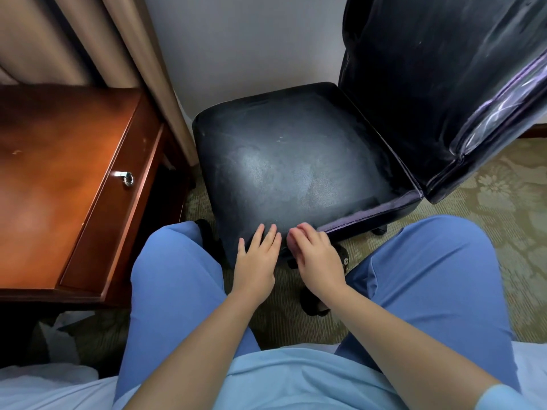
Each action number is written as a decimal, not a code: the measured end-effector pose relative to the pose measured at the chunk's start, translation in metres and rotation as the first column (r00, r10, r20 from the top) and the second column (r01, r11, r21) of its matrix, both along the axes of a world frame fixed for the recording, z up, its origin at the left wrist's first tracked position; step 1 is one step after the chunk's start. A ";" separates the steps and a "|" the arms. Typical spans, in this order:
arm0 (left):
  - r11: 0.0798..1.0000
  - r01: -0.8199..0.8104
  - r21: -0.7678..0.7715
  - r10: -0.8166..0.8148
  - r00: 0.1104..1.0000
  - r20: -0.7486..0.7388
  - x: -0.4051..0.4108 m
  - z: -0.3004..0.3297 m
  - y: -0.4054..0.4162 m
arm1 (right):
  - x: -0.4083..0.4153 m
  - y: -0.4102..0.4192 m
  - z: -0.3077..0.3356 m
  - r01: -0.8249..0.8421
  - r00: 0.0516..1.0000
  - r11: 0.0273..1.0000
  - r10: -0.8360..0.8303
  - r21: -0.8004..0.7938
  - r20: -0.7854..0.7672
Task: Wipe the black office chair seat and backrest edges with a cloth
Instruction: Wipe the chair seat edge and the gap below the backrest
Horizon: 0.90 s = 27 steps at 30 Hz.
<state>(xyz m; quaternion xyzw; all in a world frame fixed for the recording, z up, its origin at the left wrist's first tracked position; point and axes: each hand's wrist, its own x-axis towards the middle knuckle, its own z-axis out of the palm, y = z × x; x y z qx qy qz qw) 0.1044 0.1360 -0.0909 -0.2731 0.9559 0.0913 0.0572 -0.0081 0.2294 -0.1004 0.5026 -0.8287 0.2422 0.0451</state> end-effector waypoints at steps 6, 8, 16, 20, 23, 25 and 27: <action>1.000 -0.021 -0.002 0.021 0.999 0.041 0.002 0.004 -0.004 | -0.005 0.003 0.004 0.234 0.962 0.972 -0.232 0.005 0.143; 1.000 -0.029 -0.003 0.029 0.999 0.045 0.003 0.003 -0.005 | 0.001 0.003 0.002 0.019 0.999 1.000 -0.019 0.009 0.041; 0.998 -0.058 0.026 0.056 0.996 0.069 0.005 0.005 -0.009 | -0.002 -0.013 0.008 0.103 0.989 0.993 -0.108 0.049 0.104; 0.997 -0.065 0.045 0.063 0.997 0.054 0.006 0.004 -0.012 | -0.004 -0.006 0.003 0.024 0.994 0.998 -0.031 0.065 0.106; 0.997 -0.062 0.048 0.059 0.997 0.050 0.005 0.004 -0.011 | -0.001 -0.006 0.004 0.202 0.963 0.979 -0.206 0.040 0.172; 0.997 -0.066 0.044 0.063 0.997 0.054 0.005 0.003 -0.010 | 0.004 -0.004 0.000 0.023 0.997 0.999 -0.025 0.024 0.073; 0.997 -0.066 0.039 0.064 0.997 0.052 0.005 0.003 -0.010 | -0.003 -0.004 -0.001 0.008 0.997 0.999 -0.012 0.046 0.075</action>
